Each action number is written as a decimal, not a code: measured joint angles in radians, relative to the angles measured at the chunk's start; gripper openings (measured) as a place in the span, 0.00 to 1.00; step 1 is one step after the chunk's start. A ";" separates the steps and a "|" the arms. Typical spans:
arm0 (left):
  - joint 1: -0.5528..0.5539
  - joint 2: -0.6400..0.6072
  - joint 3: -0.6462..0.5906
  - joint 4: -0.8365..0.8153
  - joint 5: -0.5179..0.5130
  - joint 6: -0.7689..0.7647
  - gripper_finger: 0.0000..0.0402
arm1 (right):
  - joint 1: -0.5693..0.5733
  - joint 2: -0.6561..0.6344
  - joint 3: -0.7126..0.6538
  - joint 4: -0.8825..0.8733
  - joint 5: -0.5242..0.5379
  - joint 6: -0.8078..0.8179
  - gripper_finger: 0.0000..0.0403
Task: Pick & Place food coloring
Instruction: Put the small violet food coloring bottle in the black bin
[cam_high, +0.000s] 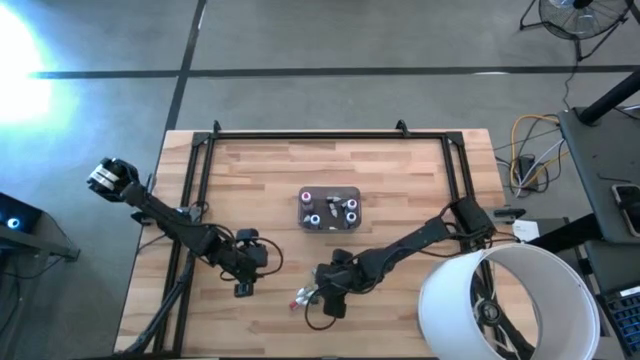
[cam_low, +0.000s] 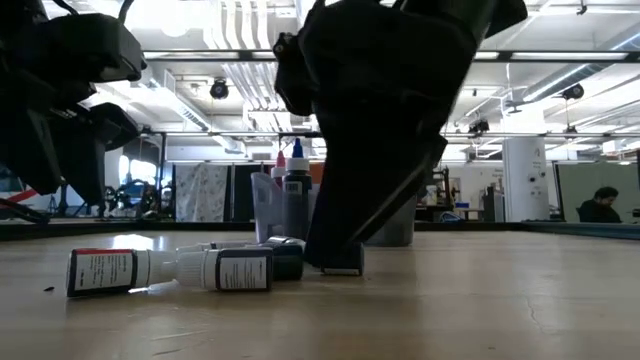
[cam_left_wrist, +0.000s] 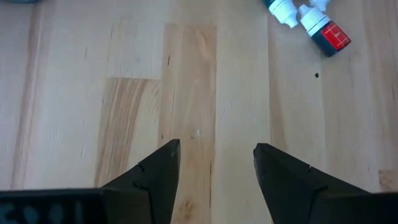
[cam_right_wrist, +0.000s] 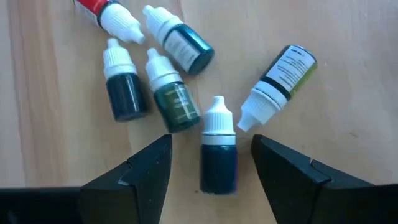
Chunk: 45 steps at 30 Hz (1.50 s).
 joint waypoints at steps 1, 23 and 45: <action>0.000 0.000 0.000 0.000 0.000 0.001 0.45 | -0.001 0.005 0.006 -0.008 0.004 0.007 0.54; 0.000 0.000 0.000 -0.005 0.000 -0.004 0.45 | -0.029 0.007 0.007 -0.005 0.011 0.009 0.42; 0.001 0.000 -0.004 -0.007 -0.029 -0.002 0.45 | -0.055 -0.131 0.000 -0.217 0.208 0.091 0.19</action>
